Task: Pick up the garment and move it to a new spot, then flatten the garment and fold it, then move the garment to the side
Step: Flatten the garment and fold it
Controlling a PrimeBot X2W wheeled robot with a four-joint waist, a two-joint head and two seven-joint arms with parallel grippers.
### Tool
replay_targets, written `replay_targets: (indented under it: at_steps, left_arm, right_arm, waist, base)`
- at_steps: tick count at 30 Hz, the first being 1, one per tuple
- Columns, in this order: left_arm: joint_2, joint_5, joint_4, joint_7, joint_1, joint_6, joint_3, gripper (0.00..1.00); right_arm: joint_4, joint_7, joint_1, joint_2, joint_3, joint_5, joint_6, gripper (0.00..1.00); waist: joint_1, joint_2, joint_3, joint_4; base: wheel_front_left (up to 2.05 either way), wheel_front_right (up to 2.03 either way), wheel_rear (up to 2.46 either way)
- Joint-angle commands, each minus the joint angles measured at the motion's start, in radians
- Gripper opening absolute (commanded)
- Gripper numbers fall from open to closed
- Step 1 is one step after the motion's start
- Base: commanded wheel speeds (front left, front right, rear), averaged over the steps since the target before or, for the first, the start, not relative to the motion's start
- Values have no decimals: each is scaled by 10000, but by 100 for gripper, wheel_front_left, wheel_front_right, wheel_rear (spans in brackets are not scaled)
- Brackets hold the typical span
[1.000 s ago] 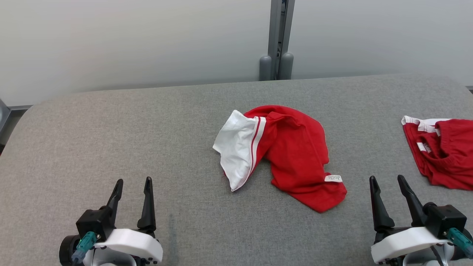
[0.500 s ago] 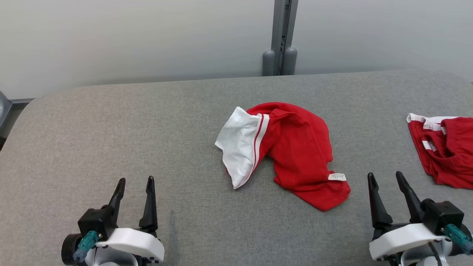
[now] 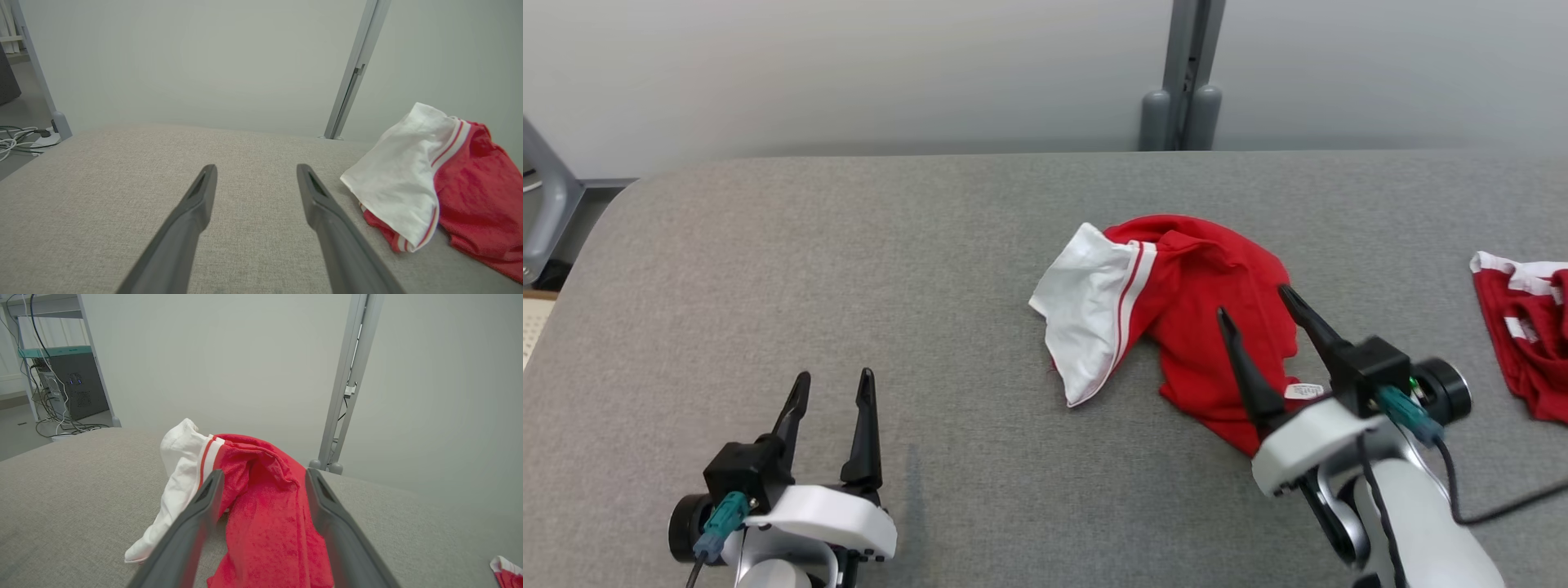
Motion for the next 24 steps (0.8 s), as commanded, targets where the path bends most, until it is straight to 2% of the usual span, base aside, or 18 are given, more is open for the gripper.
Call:
replay_targets:
  at_steps: [1,6,8,11,17,18,19,21,24]
  left_arm:
    - [32,92,-40,-48,-236,-23,1,100]
    - [-18,109,-53,-46,-438,-95,-87,100]
    - [-44,107,-28,-46,-530,-120,-150,100]
    - [-49,78,-26,-46,-588,-113,-187,100]
    - [-71,-16,7,-48,-585,-103,-276,100]
    - [-70,-38,-5,-46,-571,-75,-281,100]
    - [-73,-69,-16,-46,-549,-51,-294,100]
    - [-74,-98,-28,-46,-489,-10,-315,100]
    - [-70,-101,-18,-46,-385,3,-319,100]
  right_arm:
    - [264,115,-424,-157,203,-138,1,100]
    - [1602,381,-1959,-576,1149,-410,1,100]
    - [2568,427,-2803,-756,1512,-394,1,100]
    - [3185,475,-3275,-848,1794,-359,1,100]
    - [4825,581,-4188,-1009,3039,158,1,100]
    - [5003,594,-4295,-1022,3247,278,1,76]
    - [5156,571,-4367,-1058,3440,413,1,44]
    - [5400,408,-4470,-1130,3716,659,1,0]
    - [5545,60,-4662,-1048,4028,995,1,0]
  waist:
    - [0,-1,120,193]
    - [0,-1,399,683]
    - [0,-1,543,1029]
    - [0,-1,618,1245]
    - [0,-1,696,1725]
    - [0,-1,687,1756]
    - [0,-1,673,1778]
    - [0,-1,626,1803]
    - [0,-1,539,1779]
  base:
    - [0,0,0]
    - [0,0,0]
    - [0,0,0]
    - [0,0,0]
    - [0,0,0]
    - [0,0,0]
    - [0,0,0]
    - [0,0,0]
    - [0,0,0]
